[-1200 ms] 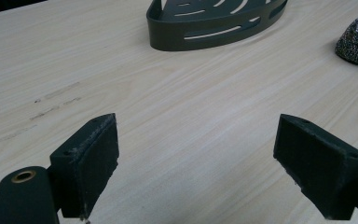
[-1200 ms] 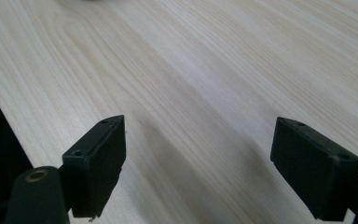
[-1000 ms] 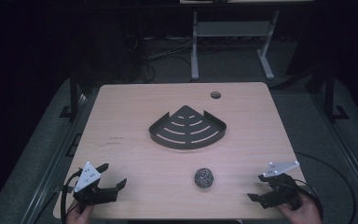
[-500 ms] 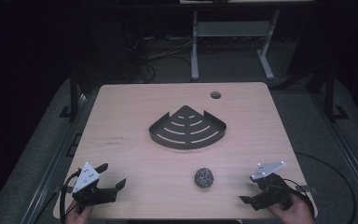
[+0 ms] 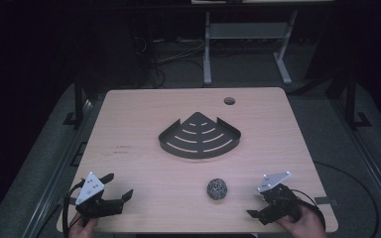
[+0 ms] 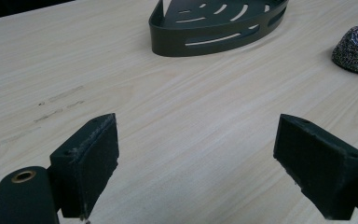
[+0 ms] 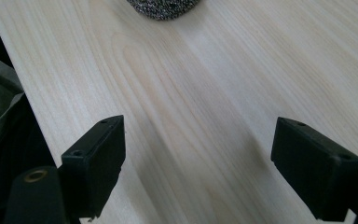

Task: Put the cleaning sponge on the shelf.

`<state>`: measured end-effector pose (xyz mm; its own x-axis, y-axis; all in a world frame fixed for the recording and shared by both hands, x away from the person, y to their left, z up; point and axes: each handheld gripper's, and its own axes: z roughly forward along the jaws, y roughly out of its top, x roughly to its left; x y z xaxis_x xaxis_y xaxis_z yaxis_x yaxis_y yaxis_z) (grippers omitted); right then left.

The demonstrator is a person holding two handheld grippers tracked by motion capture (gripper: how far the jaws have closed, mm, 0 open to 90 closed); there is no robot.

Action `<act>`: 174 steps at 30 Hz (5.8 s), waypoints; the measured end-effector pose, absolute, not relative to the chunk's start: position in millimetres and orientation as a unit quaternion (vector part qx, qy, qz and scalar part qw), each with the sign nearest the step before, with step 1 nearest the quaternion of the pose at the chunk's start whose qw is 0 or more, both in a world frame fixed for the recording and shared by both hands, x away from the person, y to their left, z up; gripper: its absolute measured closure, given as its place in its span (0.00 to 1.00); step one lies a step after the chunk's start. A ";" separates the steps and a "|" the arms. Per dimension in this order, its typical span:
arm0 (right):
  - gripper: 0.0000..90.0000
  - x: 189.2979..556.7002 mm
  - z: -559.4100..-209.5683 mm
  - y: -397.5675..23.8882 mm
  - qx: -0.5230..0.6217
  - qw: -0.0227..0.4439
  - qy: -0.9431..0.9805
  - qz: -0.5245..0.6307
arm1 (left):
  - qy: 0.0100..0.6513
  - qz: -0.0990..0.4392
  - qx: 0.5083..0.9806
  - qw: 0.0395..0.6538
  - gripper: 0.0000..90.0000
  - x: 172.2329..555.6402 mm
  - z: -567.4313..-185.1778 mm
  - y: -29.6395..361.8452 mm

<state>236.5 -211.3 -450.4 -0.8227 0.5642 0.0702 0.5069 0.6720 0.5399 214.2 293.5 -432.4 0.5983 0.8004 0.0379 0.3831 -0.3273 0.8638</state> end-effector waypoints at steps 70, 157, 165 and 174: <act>0.17 291.6 -429.5 -118.7 0.185 0.007 0.950 0.253 | 0.377 0.241 0.777 0.444 0.15 213.0 -429.8 293.0; 0.35 341.6 -390.6 -95.9 0.168 -0.011 0.954 0.246 | 0.375 0.240 0.778 0.443 0.15 213.2 -429.7 293.5; 0.35 346.4 -381.3 -94.0 0.164 -0.005 0.954 0.249 | 0.374 0.241 0.778 0.444 0.15 212.9 -429.2 293.0; 0.35 353.0 -375.6 -89.8 0.162 -0.010 0.954 0.253 | 0.375 0.241 0.777 0.444 0.15 212.9 -428.9 293.8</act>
